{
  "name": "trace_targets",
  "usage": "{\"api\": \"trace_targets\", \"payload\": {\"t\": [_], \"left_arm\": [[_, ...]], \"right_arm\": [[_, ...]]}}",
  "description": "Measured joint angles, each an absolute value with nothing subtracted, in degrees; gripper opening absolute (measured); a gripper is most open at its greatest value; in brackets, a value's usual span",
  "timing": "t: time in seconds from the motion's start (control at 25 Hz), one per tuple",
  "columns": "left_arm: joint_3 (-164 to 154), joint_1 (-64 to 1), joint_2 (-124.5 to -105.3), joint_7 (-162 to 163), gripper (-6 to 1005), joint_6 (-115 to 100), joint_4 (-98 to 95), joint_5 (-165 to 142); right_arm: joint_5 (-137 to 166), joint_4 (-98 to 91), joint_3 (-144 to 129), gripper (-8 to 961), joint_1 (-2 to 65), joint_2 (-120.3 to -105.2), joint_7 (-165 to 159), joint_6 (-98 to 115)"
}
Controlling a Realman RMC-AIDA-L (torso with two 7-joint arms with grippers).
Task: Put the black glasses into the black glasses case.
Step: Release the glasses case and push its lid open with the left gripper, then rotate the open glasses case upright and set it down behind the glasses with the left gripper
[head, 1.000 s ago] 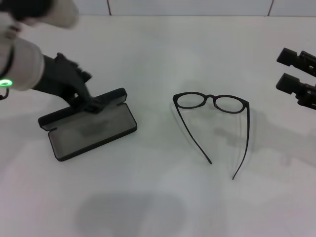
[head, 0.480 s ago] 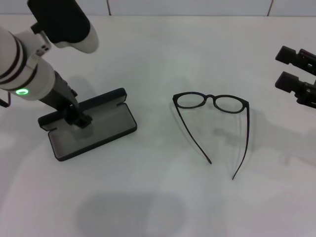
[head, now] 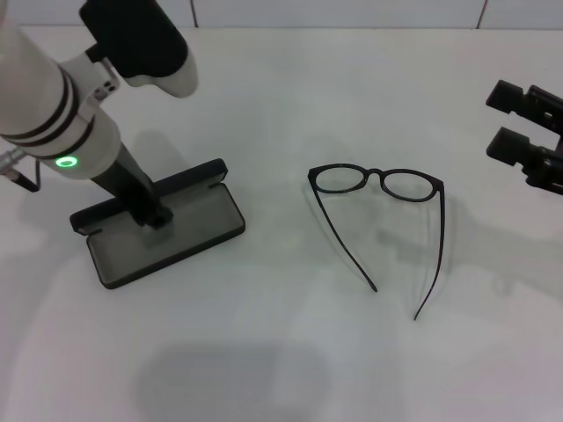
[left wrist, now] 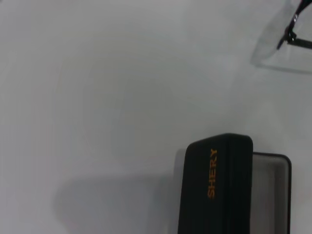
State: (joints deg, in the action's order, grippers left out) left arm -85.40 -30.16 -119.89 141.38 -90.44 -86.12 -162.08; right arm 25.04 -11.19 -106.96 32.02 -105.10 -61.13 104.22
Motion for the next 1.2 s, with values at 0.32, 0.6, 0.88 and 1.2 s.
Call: {"api": "trace_targets", "payload": {"t": [0.32,0.6,0.88,1.2], "left_arm": [[-87.3,-31.0,-119.79,141.6,446,-90.3,-86.5,-162.3],[-87.4,-31.9,-119.79,142.0,223,-89.8,-90.0,-162.3],[-91.4,-32.8,-119.79,136.1,200,-78.6,-95.7,-162.3],[-100.0,-34.7,-119.93,128.1,202,-57.8,-82.4,-162.4]], "right_arm": [[25.1,-11.2,-107.0,796,31.5,-105.38,-61.2,108.6],[37.0,-14.8,-107.4,794,34.0,-105.52,-61.8,115.9],[51.3,-19.9,-107.1,793,38.1,-107.93,-67.7,117.8],[52.8,-20.0,-107.0,794,37.6,-110.56,-68.3,117.3]]}}
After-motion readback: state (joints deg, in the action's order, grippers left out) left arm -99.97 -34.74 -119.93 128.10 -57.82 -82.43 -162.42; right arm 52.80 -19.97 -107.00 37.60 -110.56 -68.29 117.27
